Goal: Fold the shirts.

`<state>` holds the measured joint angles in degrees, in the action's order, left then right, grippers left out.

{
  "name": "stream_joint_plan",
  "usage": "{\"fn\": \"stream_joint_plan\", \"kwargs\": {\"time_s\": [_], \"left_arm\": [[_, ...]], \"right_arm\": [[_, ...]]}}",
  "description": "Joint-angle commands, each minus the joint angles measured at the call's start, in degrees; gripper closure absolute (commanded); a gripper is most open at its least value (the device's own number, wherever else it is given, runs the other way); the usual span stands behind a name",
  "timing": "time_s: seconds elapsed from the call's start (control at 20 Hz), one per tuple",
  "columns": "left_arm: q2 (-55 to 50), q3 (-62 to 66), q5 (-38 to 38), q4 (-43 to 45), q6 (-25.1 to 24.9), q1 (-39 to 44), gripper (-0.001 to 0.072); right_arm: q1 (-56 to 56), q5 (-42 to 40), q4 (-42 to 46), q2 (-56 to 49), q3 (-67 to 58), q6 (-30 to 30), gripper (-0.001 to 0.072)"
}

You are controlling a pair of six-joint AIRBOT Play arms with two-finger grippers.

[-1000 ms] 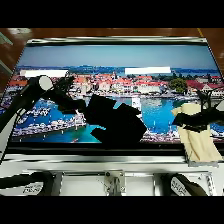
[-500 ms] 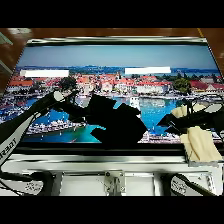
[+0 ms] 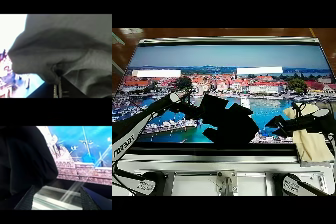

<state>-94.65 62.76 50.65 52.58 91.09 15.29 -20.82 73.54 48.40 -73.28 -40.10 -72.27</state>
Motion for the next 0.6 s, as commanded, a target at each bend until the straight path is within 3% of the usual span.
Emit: {"fn": "stream_joint_plan", "kwargs": {"time_s": [0.0,0.1,0.3,0.55], "left_arm": [[1.1,1.3,-0.5,-0.3,-1.2,0.0,0.0671],[1.9,2.3,0.0,-0.3,-1.9,0.0,0.0670],[3.9,2.8,-0.1,-0.3,-1.9,0.0,0.0671],[7.3,2.8,-0.1,-0.3,-2.0,0.0,0.0670]], "right_arm": [[0.0,-4.7,-6.9,0.0,5.7,3.0,0.0024],[0.0,-5.9,-11.3,-0.1,8.4,5.9,0.0024],[6.1,-8.9,-12.3,-3.2,9.4,5.9,0.0025],[17.1,-20.0,-12.4,-5.3,9.3,-1.6,0.0031]]}}
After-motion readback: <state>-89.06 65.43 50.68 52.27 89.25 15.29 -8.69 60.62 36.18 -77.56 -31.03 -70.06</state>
